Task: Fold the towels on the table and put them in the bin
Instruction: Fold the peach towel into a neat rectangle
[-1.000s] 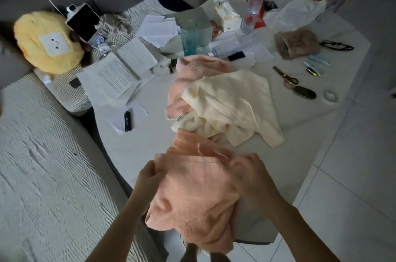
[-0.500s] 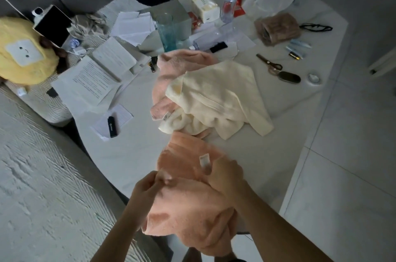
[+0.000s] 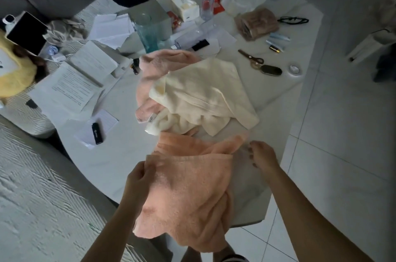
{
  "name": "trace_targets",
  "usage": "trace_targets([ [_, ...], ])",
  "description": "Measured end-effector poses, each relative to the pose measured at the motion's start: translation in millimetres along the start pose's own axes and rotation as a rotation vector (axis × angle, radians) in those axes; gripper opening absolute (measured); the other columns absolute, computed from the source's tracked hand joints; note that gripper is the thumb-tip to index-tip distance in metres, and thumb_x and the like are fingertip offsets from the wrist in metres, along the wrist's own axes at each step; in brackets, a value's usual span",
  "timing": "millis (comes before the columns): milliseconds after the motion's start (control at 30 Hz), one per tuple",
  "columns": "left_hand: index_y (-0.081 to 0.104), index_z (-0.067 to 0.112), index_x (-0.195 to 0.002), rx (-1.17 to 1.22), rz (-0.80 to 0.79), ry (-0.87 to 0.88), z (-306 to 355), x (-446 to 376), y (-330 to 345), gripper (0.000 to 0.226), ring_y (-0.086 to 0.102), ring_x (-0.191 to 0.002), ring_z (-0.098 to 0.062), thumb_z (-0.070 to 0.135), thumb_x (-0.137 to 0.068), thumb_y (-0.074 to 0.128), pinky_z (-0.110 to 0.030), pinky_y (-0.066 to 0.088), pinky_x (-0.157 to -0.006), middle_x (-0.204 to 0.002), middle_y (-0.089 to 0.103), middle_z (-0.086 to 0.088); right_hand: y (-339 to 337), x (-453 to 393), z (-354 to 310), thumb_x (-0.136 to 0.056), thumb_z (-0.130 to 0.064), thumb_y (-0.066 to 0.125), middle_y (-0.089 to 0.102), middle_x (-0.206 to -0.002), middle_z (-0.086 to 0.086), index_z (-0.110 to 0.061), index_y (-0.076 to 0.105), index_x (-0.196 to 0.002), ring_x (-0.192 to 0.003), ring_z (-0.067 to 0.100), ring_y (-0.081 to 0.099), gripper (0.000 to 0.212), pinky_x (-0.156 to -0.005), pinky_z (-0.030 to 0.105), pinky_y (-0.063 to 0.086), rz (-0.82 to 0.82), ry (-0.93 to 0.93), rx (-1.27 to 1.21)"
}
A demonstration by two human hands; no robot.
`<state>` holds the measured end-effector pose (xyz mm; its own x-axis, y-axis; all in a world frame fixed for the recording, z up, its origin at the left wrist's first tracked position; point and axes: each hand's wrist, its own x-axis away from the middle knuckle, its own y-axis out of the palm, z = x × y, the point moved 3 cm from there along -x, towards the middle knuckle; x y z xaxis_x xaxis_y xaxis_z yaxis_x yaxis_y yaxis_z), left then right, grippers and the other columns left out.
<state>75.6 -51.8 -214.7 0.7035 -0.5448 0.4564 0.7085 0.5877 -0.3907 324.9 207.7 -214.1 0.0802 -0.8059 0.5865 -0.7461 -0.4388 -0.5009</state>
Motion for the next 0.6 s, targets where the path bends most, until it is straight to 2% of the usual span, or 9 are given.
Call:
trace_targets([
  [67,0.066,0.015,-0.089,-0.010,-0.036,-0.033,-2,-5,4,0.026,0.053,-0.065,-0.018,0.035,-0.100,0.056,-0.031,0.042,-0.056,-0.075,0.063,-0.012,14,8,16,-0.100,-0.024,0.047,0.071,-0.104,0.020,-0.013,0.066,-0.091,-0.086,0.029,0.066,0.024,-0.075,0.036,0.050,-0.123,0.053,-0.026],
  [133,0.067,0.012,-0.088,-0.018,-0.066,-0.053,-5,-7,7,0.022,0.053,-0.068,-0.022,0.031,-0.097,0.061,-0.032,0.042,-0.058,-0.078,0.065,-0.017,29,27,26,-0.100,-0.029,0.051,0.074,-0.096,0.010,-0.024,0.066,-0.089,-0.071,0.017,0.065,0.019,-0.062,0.028,0.048,-0.248,0.038,-0.072],
  [200,0.068,0.011,-0.086,-0.005,-0.106,-0.079,-8,-7,7,0.019,0.055,-0.068,-0.023,0.028,-0.094,0.066,-0.032,0.042,-0.059,-0.077,0.066,-0.017,39,46,33,-0.097,-0.034,0.056,0.073,-0.092,-0.003,-0.033,0.066,-0.094,-0.067,0.004,0.065,0.010,-0.055,0.022,0.048,-0.348,-0.029,-0.058],
  [233,0.069,0.011,-0.085,-0.002,-0.133,-0.096,-10,-6,7,0.018,0.056,-0.068,-0.023,0.027,-0.092,0.069,-0.032,0.043,-0.059,-0.074,0.066,-0.015,44,52,36,-0.096,-0.034,0.059,0.072,-0.094,-0.009,-0.036,0.065,-0.098,-0.069,-0.002,0.065,0.006,-0.056,0.017,0.048,-0.391,-0.057,-0.069],
  [300,0.070,0.012,-0.081,-0.009,-0.185,-0.119,-14,-5,7,0.017,0.058,-0.068,-0.023,0.026,-0.090,0.071,-0.033,0.044,-0.060,-0.070,0.067,-0.010,51,58,41,-0.093,-0.028,0.065,0.068,-0.105,-0.014,-0.034,0.059,-0.112,-0.088,-0.002,0.066,0.021,-0.069,0.016,0.052,-0.443,-0.076,-0.102],
  [367,0.071,0.017,-0.077,-0.012,-0.194,-0.119,-17,-3,4,0.018,0.059,-0.067,-0.023,0.028,-0.090,0.071,-0.032,0.046,-0.059,-0.068,0.067,-0.010,51,59,43,-0.090,-0.021,0.066,0.070,-0.099,-0.006,-0.021,0.064,-0.107,-0.089,0.009,0.065,0.017,-0.077,0.025,0.052,-0.424,-0.059,-0.062],
  [433,0.071,0.022,-0.075,0.013,-0.162,-0.106,-17,-1,0,0.021,0.061,-0.068,-0.023,0.035,-0.092,0.067,-0.032,0.048,-0.059,-0.070,0.067,-0.009,47,57,44,-0.087,-0.016,0.064,0.072,-0.086,0.003,-0.011,0.070,-0.091,-0.077,0.012,0.062,0.008,-0.070,0.029,0.047,-0.391,-0.061,-0.011],
  [533,0.070,0.022,-0.080,0.089,-0.098,-0.095,-12,-3,-6,0.024,0.061,-0.073,-0.027,0.042,-0.091,0.064,-0.038,0.049,-0.065,-0.077,0.066,-0.016,40,57,44,-0.086,-0.015,0.062,0.064,-0.066,-0.004,-0.015,0.062,-0.070,-0.065,0.012,0.056,0.016,-0.062,0.028,0.040,-0.322,-0.050,-0.033],
  [600,0.065,0.016,-0.080,0.122,-0.054,-0.055,-3,-6,-10,0.032,0.053,-0.070,-0.025,0.048,-0.084,0.063,-0.039,0.044,-0.063,-0.073,0.059,-0.016,33,59,45,-0.088,-0.011,0.060,0.053,-0.061,-0.003,-0.016,0.052,-0.065,-0.062,0.014,0.048,0.025,-0.060,0.031,0.035,-0.233,-0.069,-0.081],
])
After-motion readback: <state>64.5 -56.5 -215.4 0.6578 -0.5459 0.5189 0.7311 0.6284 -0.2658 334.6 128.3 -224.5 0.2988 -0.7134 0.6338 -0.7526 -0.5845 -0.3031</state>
